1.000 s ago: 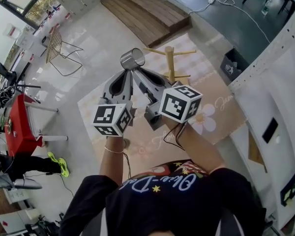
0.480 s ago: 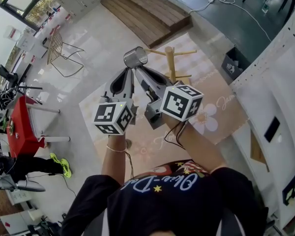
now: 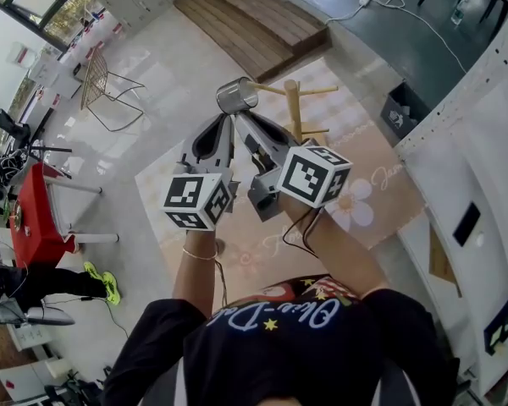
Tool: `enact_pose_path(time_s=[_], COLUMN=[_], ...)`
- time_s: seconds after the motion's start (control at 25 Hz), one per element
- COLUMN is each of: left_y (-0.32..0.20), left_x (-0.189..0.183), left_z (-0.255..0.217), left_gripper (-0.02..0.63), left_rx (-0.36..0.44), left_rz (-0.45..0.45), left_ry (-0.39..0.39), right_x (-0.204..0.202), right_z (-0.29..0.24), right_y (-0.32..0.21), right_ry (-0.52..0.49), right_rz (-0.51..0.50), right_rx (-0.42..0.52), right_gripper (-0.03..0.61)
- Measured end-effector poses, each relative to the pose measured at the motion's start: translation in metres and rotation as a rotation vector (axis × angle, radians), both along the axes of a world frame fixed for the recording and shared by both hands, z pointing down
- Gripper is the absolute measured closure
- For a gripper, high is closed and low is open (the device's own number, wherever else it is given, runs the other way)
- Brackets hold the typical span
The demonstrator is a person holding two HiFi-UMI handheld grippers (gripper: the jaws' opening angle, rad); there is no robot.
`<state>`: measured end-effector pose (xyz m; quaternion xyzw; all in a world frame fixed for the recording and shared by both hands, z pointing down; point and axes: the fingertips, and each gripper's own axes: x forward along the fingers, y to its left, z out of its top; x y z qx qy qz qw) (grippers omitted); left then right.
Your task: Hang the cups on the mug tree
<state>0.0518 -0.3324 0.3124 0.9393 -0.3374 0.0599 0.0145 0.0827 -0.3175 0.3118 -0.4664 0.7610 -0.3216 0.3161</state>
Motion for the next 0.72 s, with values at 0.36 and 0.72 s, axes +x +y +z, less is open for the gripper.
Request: enact_pose_path(time_s=[0.36,0.72], left_y=[0.0009,0.0031], left_x=[0.0009,0.0066], left_z=[-0.0038,-0.007], left_gripper=[0.606,0.606], left_rx=[-0.005,0.002], left_rz=[0.013,0.029], left_ry=[0.007,0.005], right_x=[0.001,0.0068], right_z=[-0.0023,-0.0015], right_y=[0.0007,0.0033], right_ry=[-0.042,-0.116], right_rz=[0.015,0.041], right_rx=[-0.017,-0.033], right_gripper=[0.529,0.529])
